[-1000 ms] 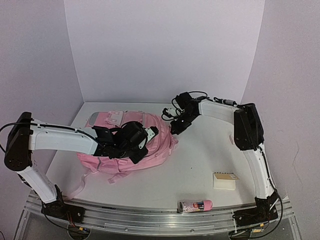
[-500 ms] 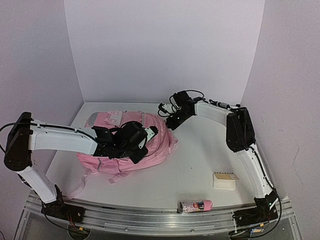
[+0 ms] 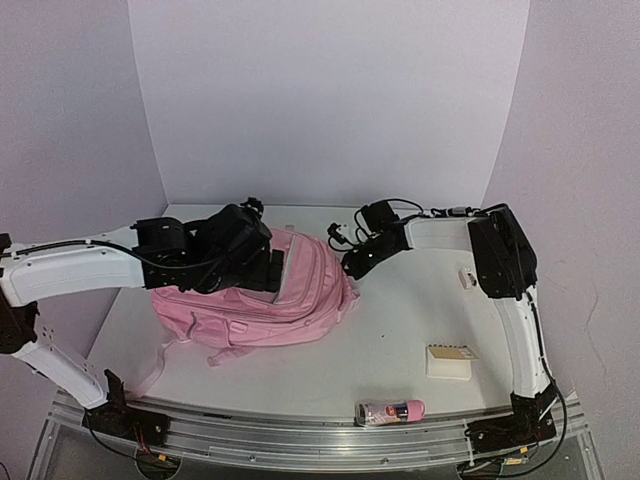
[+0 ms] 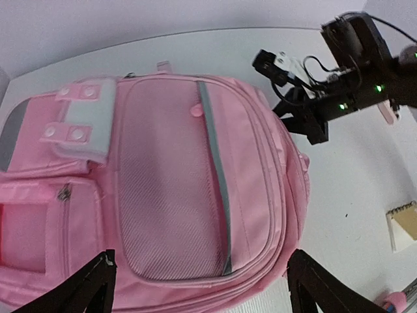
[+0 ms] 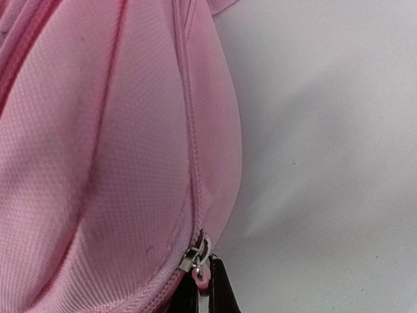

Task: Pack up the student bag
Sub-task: Zip the student bag at the center of the board.

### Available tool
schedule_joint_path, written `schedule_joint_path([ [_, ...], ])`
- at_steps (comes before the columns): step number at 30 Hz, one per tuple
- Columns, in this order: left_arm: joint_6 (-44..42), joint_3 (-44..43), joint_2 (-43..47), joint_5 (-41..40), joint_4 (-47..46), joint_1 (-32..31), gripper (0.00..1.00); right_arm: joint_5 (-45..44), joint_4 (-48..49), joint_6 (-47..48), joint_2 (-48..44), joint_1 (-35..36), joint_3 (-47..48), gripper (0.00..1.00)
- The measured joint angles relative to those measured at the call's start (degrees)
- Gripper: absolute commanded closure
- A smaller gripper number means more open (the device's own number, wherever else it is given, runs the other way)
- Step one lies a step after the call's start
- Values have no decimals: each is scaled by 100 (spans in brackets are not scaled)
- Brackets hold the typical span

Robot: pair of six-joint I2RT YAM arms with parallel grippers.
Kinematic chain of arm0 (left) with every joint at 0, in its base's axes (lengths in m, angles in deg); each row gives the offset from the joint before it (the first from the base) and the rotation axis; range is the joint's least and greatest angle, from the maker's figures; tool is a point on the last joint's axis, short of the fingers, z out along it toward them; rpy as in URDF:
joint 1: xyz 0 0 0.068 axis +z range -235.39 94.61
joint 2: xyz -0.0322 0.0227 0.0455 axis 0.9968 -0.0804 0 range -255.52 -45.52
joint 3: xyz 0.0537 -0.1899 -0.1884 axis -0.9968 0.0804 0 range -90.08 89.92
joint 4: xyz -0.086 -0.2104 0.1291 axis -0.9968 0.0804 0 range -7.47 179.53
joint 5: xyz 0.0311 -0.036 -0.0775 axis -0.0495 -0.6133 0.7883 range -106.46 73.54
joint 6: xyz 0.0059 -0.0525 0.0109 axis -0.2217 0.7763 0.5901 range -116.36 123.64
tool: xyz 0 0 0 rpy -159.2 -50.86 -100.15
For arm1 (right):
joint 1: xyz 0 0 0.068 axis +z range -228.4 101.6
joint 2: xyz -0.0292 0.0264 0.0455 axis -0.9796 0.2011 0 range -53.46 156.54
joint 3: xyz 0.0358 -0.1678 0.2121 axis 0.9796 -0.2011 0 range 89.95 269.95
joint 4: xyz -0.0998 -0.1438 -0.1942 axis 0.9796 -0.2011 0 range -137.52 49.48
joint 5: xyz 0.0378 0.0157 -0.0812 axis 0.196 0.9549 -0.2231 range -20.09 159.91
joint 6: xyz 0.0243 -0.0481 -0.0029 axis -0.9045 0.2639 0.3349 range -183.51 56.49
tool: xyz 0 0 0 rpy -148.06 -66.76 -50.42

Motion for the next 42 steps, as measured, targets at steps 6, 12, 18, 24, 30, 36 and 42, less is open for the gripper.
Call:
schedule_joint_path([
  [6, 4003, 775, 1336, -182, 1927, -44, 1, -180, 316, -167, -431, 225, -748, 100],
  [12, 6957, 1741, 1591, -102, 3549, -16, 0, -364, 561, -520, -1008, 697, -1671, 100],
  [18, 7721, 2486, 2775, -687, 3580, 310, 0, -428, 807, -948, -1392, 1265, -2356, 100],
  [24, 6405, 3068, 3187, -476, 1776, 1620, 1, -448, 1067, -1392, -1606, 1703, -2792, 100],
  [30, 4774, 3102, 1783, 697, -318, 3320, 1, -437, 1151, -1729, -1642, 1864, -2866, 100],
  [36, 3389, 2638, 590, 1321, -1877, 3804, 0, -451, 1209, -1947, -1651, 1933, -2875, 100],
  [42, 2074, 1564, -935, 1981, -3074, 3975, 1, -702, 1238, -2220, -1661, 1951, -2896, 100],
])
